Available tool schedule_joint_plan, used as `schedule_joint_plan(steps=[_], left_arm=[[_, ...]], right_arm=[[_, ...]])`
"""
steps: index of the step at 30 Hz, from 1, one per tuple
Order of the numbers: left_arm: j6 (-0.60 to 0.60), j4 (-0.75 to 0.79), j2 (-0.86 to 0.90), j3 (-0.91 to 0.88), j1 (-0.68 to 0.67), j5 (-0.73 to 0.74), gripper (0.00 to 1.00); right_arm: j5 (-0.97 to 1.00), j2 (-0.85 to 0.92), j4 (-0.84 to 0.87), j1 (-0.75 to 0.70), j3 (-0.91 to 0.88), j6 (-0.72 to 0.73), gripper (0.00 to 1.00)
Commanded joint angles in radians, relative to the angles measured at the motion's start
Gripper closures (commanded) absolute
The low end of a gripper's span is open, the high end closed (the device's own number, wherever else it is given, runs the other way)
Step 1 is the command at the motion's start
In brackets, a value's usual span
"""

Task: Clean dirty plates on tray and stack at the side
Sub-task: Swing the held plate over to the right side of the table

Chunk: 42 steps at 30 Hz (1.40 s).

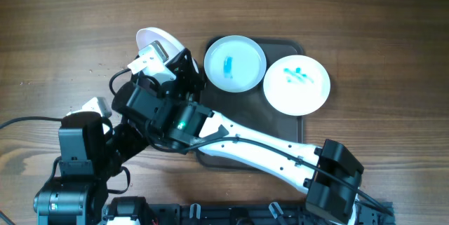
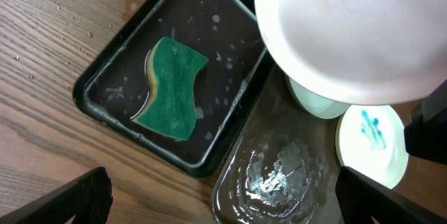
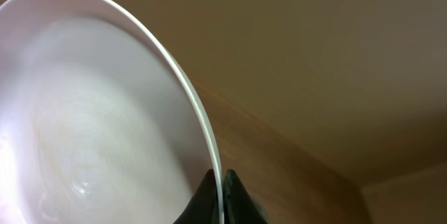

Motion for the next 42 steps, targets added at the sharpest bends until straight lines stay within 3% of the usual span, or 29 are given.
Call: schedule_joint_plan(steps=[1, 16, 25, 33, 36, 42], left_arm=[[-0.006, 0.019, -0.001, 0.019, 0.006, 0.008, 0.0], [-0.006, 0.019, -0.001, 0.019, 0.006, 0.008, 0.0], [-0.006, 0.019, -0.001, 0.019, 0.006, 0.008, 0.0], [-0.006, 0.019, -0.001, 0.019, 0.006, 0.008, 0.0], [-0.006, 0.019, -0.001, 0.019, 0.006, 0.008, 0.0], [-0.006, 0.019, -0.001, 0.019, 0.006, 0.008, 0.0]], right_arm=[[0.024, -0.028, 0.01, 0.046, 0.019, -0.048, 0.96], [0.061, -0.027, 0.072, 0.042, 0.019, -0.102, 0.96], [0.06, -0.027, 0.126, 0.053, 0.019, -0.266, 0.96], [0.005, -0.027, 0.105, 0.053, 0.008, -0.141, 0.96], [-0.019, -0.027, 0.037, 0.037, 0.008, -0.017, 0.96], [-0.399, -0.027, -0.161, -0.06, 0.011, 0.316, 0.96]])
